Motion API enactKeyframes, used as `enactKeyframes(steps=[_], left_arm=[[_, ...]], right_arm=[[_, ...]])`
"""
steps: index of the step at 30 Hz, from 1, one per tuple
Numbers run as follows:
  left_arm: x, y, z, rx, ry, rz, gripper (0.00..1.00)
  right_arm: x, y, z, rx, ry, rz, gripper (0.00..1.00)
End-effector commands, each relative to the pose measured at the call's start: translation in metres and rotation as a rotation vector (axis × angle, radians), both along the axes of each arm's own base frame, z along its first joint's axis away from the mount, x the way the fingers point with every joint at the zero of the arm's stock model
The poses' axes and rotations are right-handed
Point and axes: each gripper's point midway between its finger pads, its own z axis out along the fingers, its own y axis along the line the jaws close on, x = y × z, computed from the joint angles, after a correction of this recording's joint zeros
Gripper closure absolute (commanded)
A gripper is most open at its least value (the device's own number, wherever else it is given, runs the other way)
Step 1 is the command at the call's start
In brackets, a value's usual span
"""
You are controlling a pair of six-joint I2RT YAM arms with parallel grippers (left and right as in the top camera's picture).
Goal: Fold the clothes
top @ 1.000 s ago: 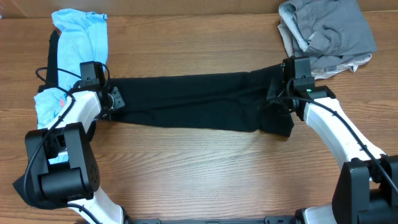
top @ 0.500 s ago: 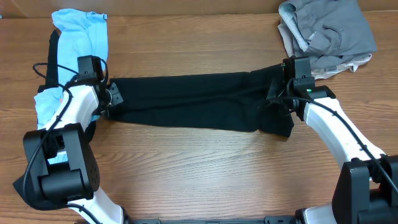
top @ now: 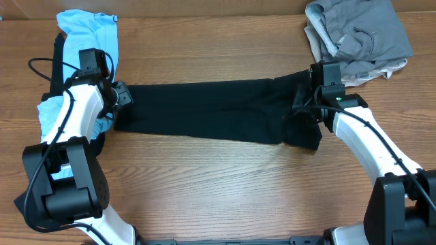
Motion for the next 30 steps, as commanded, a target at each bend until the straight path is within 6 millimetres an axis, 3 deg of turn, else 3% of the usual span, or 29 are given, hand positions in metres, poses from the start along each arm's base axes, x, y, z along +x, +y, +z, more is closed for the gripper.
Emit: enactKeyframes(steps=[1, 6, 11, 15, 30], left_arm=[[0.006, 0.011, 0.004, 0.035, -0.011, 0.020, 0.03], [-0.001, 0.016, 0.012, -0.024, 0.014, 0.030, 0.00], [0.009, -0.011, 0.019, -0.137, -0.040, -0.229, 0.00], [0.016, -0.019, 0.017, -0.129, -0.062, -0.324, 0.00], [0.025, -0.027, -0.050, -0.156, 0.010, -0.423, 0.03]], right_arm=[[0.014, -0.008, 0.012, -0.029, -0.056, -0.019, 0.00], [0.010, -0.003, 0.017, -0.009, -0.029, 0.012, 0.00], [0.009, 0.009, 0.038, 0.046, -0.030, 0.053, 0.00], [0.007, 0.013, 0.052, 0.065, -0.025, 0.067, 0.00], [0.001, 0.013, 0.050, 0.051, 0.002, 0.084, 0.00]])
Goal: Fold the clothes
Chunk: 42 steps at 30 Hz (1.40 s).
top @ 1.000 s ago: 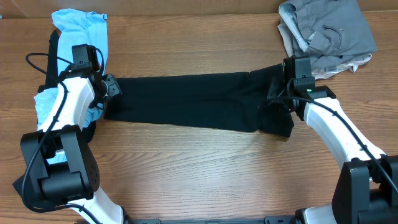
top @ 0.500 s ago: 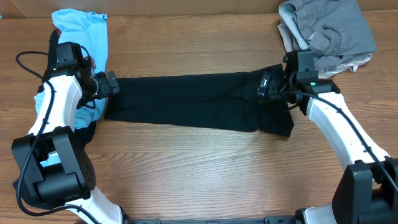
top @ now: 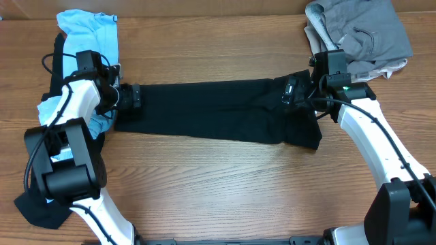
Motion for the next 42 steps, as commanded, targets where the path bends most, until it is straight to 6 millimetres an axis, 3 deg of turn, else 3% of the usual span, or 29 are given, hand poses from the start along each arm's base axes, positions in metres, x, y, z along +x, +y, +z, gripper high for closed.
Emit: enactKeyframes(steps=[1, 10, 15, 17, 18, 19, 22, 26, 28, 30, 32, 35, 38, 42], left_arm=[[0.006, -0.006, -0.010, -0.016, -0.003, -0.060, 0.03], [-0.001, -0.008, -0.030, -0.026, 0.047, -0.062, 0.05], [-0.015, -0.011, -0.047, -0.049, 0.124, -0.047, 0.37], [-0.022, -0.012, -0.055, -0.059, 0.163, -0.038, 0.56], [-0.025, -0.012, -0.059, -0.059, 0.180, -0.035, 0.73], [-0.028, -0.012, -0.061, -0.060, 0.190, -0.034, 0.81], [-0.033, -0.007, -0.062, -0.044, 0.216, -0.016, 0.96], [-0.035, 0.000, -0.057, -0.036, 0.233, 0.019, 0.96], [-0.033, 0.005, -0.046, -0.042, 0.240, 0.045, 0.96], [-0.028, 0.009, -0.027, -0.049, 0.245, 0.055, 0.96], [-0.020, 0.012, 0.009, -0.052, 0.245, 0.054, 0.96], [-0.016, 0.016, 0.041, -0.026, 0.238, 0.040, 0.96], [-0.017, 0.023, 0.069, 0.034, 0.238, 0.032, 0.96], [-0.018, 0.023, 0.099, 0.083, 0.232, 0.013, 0.96]], right_arm=[[0.007, 0.000, 0.022, 0.006, -0.058, 0.008, 0.00], [0.008, 0.000, 0.022, 0.006, -0.059, 0.008, 0.00], [0.007, 0.001, 0.021, 0.013, -0.057, 0.012, 0.02], [0.007, 0.004, 0.022, 0.027, -0.055, 0.020, 0.06], [0.007, 0.005, 0.022, 0.032, -0.055, 0.023, 0.09], [0.006, 0.006, 0.022, 0.036, -0.054, 0.026, 0.10], [0.006, 0.008, 0.022, 0.045, -0.051, 0.032, 0.14], [0.002, 0.012, 0.020, 0.068, -0.036, 0.045, 0.21], [0.001, 0.015, 0.020, 0.082, -0.029, 0.053, 0.27], [-0.002, 0.021, 0.020, 0.112, -0.018, 0.072, 0.40], [-0.006, 0.030, 0.019, 0.143, -0.004, 0.094, 0.62], [-0.007, 0.035, 0.013, 0.153, 0.007, 0.091, 0.75], [-0.008, 0.037, 0.000, 0.168, 0.034, 0.066, 0.83], [-0.007, 0.042, -0.012, 0.189, 0.056, 0.075, 0.85]])
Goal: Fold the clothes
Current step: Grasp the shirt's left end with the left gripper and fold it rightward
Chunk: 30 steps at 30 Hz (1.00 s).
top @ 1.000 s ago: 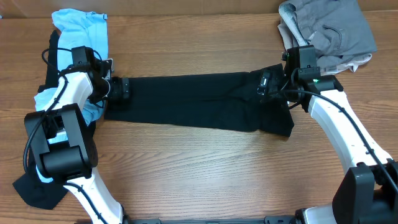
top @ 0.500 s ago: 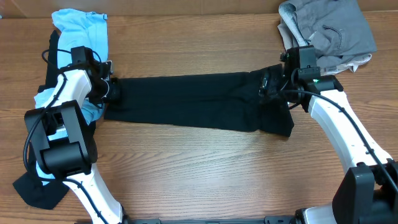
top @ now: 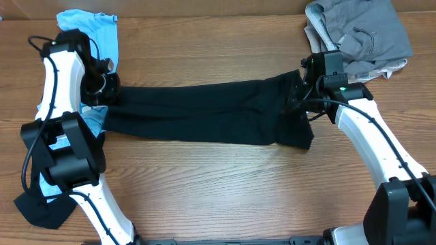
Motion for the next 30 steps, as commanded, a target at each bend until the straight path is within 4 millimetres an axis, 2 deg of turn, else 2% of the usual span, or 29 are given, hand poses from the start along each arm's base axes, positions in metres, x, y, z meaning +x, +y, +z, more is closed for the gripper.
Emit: enactKeyframes(steps=[1, 3, 7, 15, 21, 25, 30], left_arm=[[0.009, 0.003, 0.042, 0.079, -0.071, -0.054, 0.96], [0.012, -0.006, 0.048, 0.084, -0.081, -0.078, 0.96], [0.017, -0.038, 0.050, 0.081, -0.088, -0.154, 0.96], [0.019, -0.125, 0.049, 0.077, -0.110, -0.350, 0.96], [0.018, -0.184, 0.049, 0.067, -0.148, -0.421, 0.84], [0.020, -0.213, 0.050, 0.057, -0.184, -0.429, 0.82], [0.017, -0.235, 0.044, 0.050, -0.185, -0.446, 0.83]], right_arm=[[-0.001, 0.006, -0.012, 0.030, 0.032, 0.002, 0.85], [0.001, 0.006, -0.012, 0.031, 0.024, 0.003, 0.85], [0.003, 0.007, -0.010, 0.033, 0.014, 0.003, 0.85], [0.006, 0.007, -0.009, 0.034, 0.000, 0.003, 0.84], [0.006, 0.007, -0.009, 0.033, -0.001, 0.004, 0.82], [0.006, 0.006, -0.009, 0.030, -0.002, 0.002, 0.80], [0.006, 0.005, -0.009, 0.024, -0.003, 0.003, 0.80]])
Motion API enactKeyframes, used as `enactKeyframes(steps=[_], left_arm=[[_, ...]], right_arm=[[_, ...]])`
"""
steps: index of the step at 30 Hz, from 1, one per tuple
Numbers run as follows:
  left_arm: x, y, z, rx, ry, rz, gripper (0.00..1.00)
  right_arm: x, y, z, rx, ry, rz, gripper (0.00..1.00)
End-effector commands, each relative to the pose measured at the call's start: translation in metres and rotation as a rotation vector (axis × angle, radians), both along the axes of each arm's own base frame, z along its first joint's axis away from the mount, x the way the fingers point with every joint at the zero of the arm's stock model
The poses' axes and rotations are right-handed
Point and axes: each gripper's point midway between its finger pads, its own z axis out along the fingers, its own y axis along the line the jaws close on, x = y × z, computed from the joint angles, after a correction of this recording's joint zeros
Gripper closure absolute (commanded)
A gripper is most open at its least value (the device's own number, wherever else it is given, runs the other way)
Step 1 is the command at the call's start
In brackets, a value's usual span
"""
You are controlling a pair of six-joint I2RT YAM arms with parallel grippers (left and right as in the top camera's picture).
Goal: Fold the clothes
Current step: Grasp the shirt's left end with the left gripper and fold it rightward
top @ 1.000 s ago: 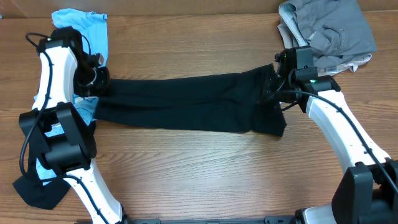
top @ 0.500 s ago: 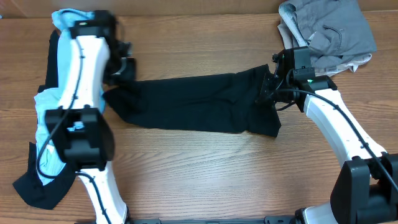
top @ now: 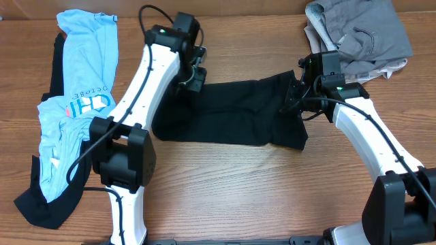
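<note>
A long black garment (top: pixel 235 116) lies across the middle of the table. Its left end is lifted and carried rightward by my left gripper (top: pixel 193 79), which is shut on it above the cloth's upper left edge. My right gripper (top: pixel 298 95) sits at the garment's right end, shut on the black fabric, with the bunched corner (top: pixel 293 133) spreading below it.
A light blue printed shirt (top: pixel 78 102) lies at the far left over another dark garment (top: pixel 41 207). A pile of grey clothes (top: pixel 361 34) sits at the back right corner, close behind the right arm.
My left gripper has gone from the table's far left to left of centre, taking the garment's left end with it. The cloth now spans much less width. The right gripper has barely moved.
The black garment lay stretched full length, a gripper at each end. Both grippers then stood at the end edges and took hold. One second ago the cloth was slightly lifted and taut. Now its left end has been carried toward the right end, uncovering the blue shirt.
</note>
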Motion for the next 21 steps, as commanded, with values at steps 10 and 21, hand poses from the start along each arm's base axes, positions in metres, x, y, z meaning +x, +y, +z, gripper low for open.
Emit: enactKeyframes(steps=[10, 21], left_arm=[[-0.007, -0.016, -0.015, 0.042, 0.032, 0.003, 0.87], [-0.037, 0.024, -0.013, 0.178, 0.162, -0.133, 0.67]], right_arm=[[0.000, -0.001, -0.003, -0.009, 0.002, -0.003, 0.74], [-0.001, -0.001, -0.003, -0.009, 0.004, -0.003, 0.53]])
